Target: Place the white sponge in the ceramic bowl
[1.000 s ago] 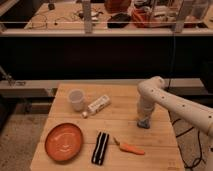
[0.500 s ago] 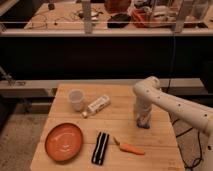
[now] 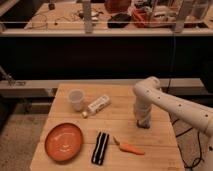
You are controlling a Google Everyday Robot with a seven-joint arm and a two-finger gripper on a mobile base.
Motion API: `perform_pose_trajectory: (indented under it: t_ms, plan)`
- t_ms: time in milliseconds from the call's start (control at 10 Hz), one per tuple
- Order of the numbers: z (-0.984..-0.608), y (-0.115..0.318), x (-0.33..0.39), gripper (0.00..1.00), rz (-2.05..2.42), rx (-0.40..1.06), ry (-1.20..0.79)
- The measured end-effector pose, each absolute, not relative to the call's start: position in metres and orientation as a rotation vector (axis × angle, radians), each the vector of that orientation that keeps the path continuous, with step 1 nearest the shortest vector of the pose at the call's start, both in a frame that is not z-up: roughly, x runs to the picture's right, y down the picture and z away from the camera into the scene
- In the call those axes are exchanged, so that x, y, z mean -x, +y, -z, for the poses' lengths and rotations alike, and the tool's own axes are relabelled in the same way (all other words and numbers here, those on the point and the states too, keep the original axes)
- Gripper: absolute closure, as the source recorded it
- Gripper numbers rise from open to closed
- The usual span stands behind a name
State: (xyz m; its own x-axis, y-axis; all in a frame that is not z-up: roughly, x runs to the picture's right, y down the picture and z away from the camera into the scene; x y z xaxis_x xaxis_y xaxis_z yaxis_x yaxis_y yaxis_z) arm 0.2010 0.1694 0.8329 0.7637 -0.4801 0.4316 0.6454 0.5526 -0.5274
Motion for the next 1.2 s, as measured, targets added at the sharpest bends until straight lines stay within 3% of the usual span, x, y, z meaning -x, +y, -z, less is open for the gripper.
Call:
perform_pose_trajectory:
  t_ms: [100, 500, 1200]
  plan:
    - [-0.831, 0.169, -0.206, 0.6, 0.679, 0.716, -0.25]
    - [-0.821, 0.172, -0.261, 0.21, 0.747, 0.658, -0.288]
    - [-0.846, 0.173, -0.261, 0.2, 0.961, 0.5, -0.356]
